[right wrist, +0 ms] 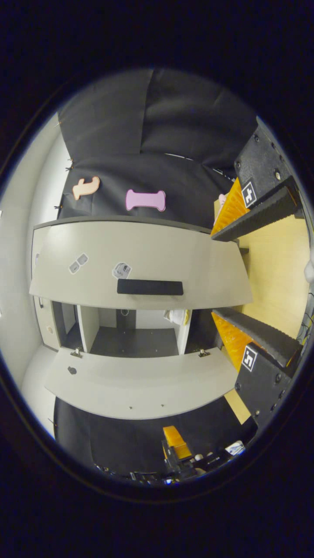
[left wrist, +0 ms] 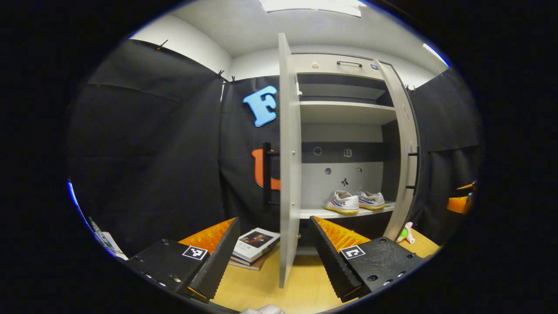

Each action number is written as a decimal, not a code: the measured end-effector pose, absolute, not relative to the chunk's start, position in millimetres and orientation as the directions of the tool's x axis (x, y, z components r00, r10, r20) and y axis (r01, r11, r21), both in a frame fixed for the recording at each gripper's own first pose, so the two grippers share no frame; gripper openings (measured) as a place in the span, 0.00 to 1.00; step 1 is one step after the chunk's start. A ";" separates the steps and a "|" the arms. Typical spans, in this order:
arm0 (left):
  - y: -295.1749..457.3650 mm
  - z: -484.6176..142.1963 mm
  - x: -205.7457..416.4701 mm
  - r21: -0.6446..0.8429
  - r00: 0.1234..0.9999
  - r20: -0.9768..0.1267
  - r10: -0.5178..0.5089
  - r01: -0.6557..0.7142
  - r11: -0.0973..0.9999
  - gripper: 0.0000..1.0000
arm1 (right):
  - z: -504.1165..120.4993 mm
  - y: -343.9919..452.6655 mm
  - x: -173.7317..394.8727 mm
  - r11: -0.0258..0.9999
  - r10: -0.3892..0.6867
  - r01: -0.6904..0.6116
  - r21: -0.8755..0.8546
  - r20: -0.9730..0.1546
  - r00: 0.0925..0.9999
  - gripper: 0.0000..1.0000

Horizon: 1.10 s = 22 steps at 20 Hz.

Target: Grab one shoe with the right hand and put it into the shoe cabinet, grab the other shoe with the left hand and put it into the shoe cabinet; then close the right door with the right hand and the left door with the left hand.

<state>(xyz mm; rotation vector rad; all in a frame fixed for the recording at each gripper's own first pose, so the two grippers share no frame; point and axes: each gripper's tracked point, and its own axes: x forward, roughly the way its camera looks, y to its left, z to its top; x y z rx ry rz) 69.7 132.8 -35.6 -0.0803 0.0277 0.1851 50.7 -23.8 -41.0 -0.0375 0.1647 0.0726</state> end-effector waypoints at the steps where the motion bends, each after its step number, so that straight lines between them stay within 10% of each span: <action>1: 147.5 -32.7 75.7 -0.078 0.979 -0.027 0.203 -0.204 0.976 0.95 | -44.8 -24.9 48.5 0.997 0.059 -0.066 -0.036 -0.170 0.984 0.96; 22: 198.9 -29.5 148.0 0.012 0.963 0.015 0.267 -0.268 0.963 0.89 | -58.4 -47.4 9.4 0.997 -0.074 0.069 -0.031 -0.198 0.977 0.96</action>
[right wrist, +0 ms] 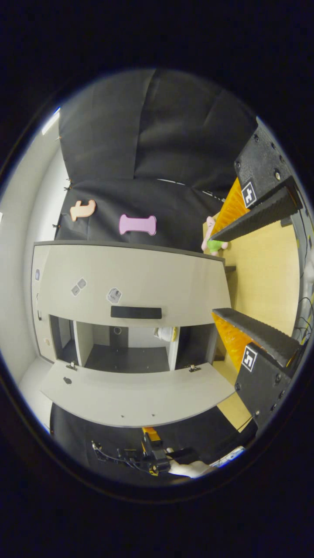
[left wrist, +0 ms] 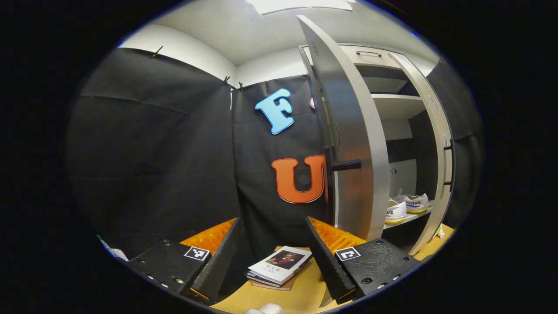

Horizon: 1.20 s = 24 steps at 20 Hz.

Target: Grab one shoe with the right hand and put it into the shoe cabinet, grab the other shoe with the left hand and put it into the shoe cabinet; then close the right door with the right hand and the left door with the left hand.

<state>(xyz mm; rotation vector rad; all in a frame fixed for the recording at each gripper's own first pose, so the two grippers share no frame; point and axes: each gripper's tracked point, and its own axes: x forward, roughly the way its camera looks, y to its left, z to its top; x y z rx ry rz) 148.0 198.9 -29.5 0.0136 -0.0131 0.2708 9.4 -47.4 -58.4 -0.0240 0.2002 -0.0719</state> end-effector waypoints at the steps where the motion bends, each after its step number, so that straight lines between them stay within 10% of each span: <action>1: 194.8 -28.7 146.5 0.003 0.965 0.010 0.263 -0.263 0.965 0.89 | -59.0 -48.1 9.8 0.998 -0.065 0.062 -0.026 -0.199 0.978 0.97; 24: 14.7 -7.8 144.2 -0.014 0.996 -0.018 0.089 -0.090 0.996 0.96 | -46.2 -107.9 18.0 0.999 0.038 -0.035 0.017 -0.178 0.983 1.00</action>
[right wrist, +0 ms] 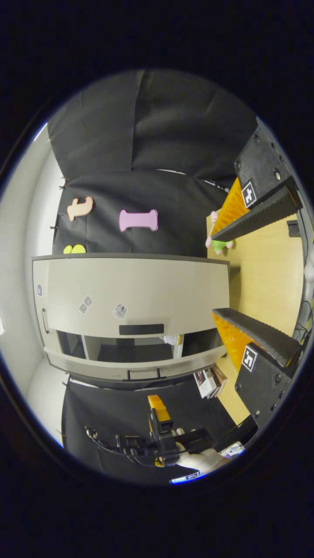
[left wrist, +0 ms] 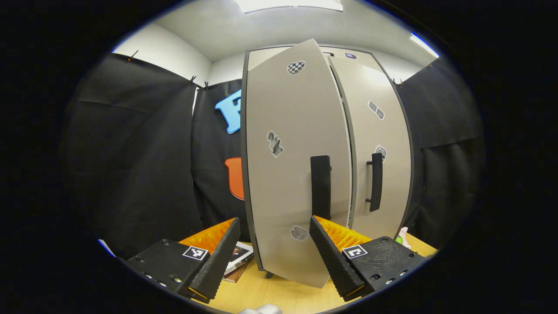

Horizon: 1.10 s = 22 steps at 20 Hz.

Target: Grab one shoe with the right hand and put it into the shoe cabinet, grab the other shoe with the left hand and put it into the shoe cabinet; then close the right door with the right hand and the left door with the left hand.

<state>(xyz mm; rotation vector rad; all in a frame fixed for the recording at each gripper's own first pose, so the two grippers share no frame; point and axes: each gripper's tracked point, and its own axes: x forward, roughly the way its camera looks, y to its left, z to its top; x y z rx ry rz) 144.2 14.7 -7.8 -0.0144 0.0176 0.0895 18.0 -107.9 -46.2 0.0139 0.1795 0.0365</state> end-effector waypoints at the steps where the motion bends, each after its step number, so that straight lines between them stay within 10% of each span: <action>1: 12.7 -9.4 140.5 -0.012 0.996 -0.027 0.086 -0.086 0.996 0.96 | -45.3 -106.2 17.7 0.999 0.042 -0.039 0.017 -0.177 0.983 1.00; 22: -12.7 -25.3 16.4 -0.030 0.997 -0.074 0.004 -0.006 1.000 0.96 | -23.8 -62.2 -1.0 0.997 0.025 -0.019 0.069 -0.092 0.995 0.99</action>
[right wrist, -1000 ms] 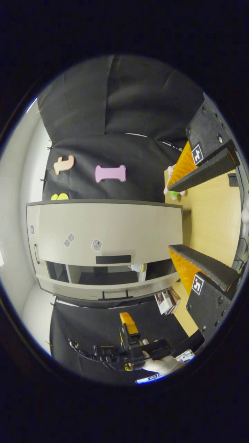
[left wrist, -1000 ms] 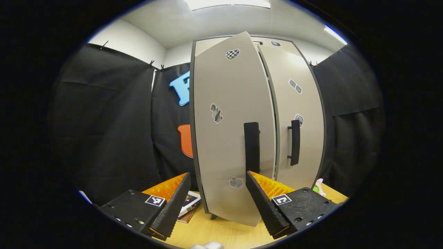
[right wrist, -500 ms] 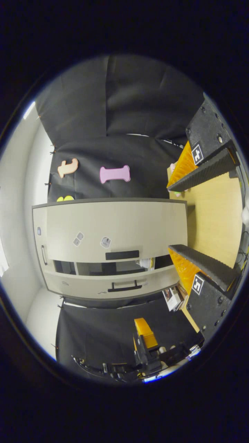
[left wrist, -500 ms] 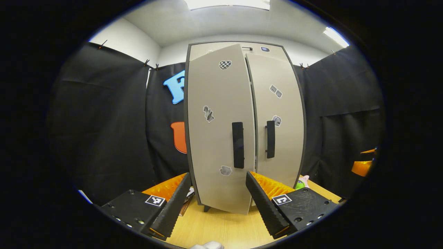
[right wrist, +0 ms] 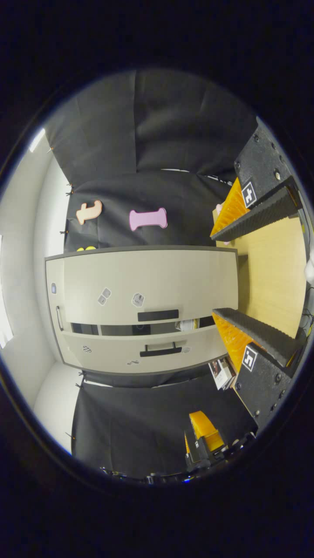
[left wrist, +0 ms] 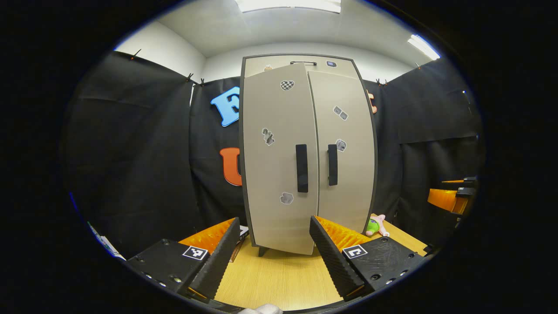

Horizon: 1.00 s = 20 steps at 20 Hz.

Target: Grab one shoe with the right hand and put it into the shoe cabinet, grab the other shoe with the left hand and put it into the shoe cabinet; then close the right door with the right hand and the left door with the left hand.

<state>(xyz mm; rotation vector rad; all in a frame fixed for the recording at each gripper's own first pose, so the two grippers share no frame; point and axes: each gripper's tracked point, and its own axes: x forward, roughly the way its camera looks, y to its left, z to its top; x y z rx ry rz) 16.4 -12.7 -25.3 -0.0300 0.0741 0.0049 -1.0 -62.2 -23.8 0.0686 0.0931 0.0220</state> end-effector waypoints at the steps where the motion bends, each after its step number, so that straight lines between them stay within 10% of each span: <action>1: -15.1 -26.0 15.6 -0.029 0.997 -0.074 -0.005 0.003 1.000 0.96 | -23.8 -59.3 -1.4 0.998 0.029 -0.023 0.064 -0.091 0.995 0.99; 20: -3.6 -26.5 6.6 -0.046 0.997 -0.073 -0.001 -0.003 0.999 0.96 | -26.0 -39.2 -5.7 0.998 0.036 -0.032 0.047 -0.091 0.995 0.97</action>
